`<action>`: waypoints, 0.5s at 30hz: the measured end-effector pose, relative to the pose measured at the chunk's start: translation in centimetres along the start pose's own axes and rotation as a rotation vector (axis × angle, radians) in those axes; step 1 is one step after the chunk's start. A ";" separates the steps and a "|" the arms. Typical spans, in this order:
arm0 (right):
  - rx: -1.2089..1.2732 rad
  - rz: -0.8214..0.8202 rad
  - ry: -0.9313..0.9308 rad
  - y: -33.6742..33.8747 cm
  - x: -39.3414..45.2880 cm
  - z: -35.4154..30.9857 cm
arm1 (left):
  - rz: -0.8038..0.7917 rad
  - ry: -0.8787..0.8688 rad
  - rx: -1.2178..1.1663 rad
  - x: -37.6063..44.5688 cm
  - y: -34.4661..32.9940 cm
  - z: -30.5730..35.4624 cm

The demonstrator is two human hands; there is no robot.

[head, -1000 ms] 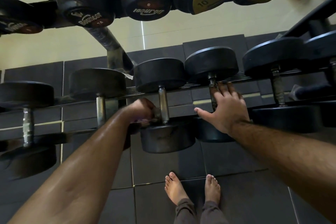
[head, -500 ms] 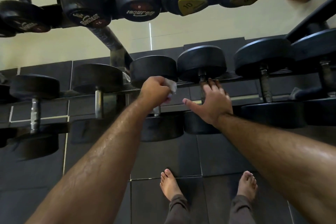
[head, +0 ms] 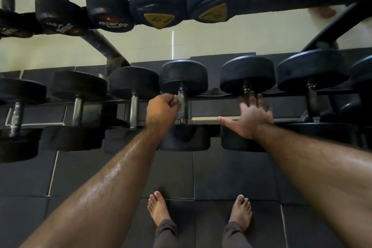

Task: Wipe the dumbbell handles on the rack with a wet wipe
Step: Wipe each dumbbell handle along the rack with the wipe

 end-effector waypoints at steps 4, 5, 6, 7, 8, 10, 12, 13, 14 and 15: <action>-0.010 0.063 0.048 0.0 -0.1 0.0 | 0.058 0.000 0.138 0.6 -1.1 2.0; -0.017 0.113 0.059 0.2 -0.2 0.0 | 0.065 -0.017 0.197 1.1 -1.4 2.5; -0.025 0.152 0.068 0.2 -0.1 -0.1 | 0.069 -0.050 0.270 1.6 -1.8 3.0; -0.029 0.174 0.074 0.1 0.0 -0.1 | 0.061 -0.095 0.355 2.2 -2.3 3.3; -0.032 0.184 0.078 0.0 0.1 -0.2 | 0.040 -0.137 0.439 2.6 -2.9 3.6; -0.024 0.193 0.086 -0.1 0.3 -0.2 | -0.013 -0.208 0.563 3.5 -4.1 3.7; -0.002 0.195 0.087 0.0 0.3 0.0 | -0.061 -0.270 0.610 4.5 -5.0 3.5; 0.001 0.197 0.084 0.0 0.4 0.1 | -0.088 -0.310 0.609 4.9 -5.5 3.5; -0.008 0.197 0.081 0.0 0.6 0.1 | -0.120 -0.360 0.619 5.3 -6.0 3.4; -0.024 0.196 0.083 0.0 0.8 0.0 | -0.148 -0.409 0.637 5.6 -6.4 3.1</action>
Point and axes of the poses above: each hand's wrist, its own x-axis towards the middle knuckle, its own y-axis out of the back of the hand, z = x × y, the point moved 8 cm from there along x, towards the middle knuckle, and after that the axes turned 9 degrees about -z, right-handed, at the moved point
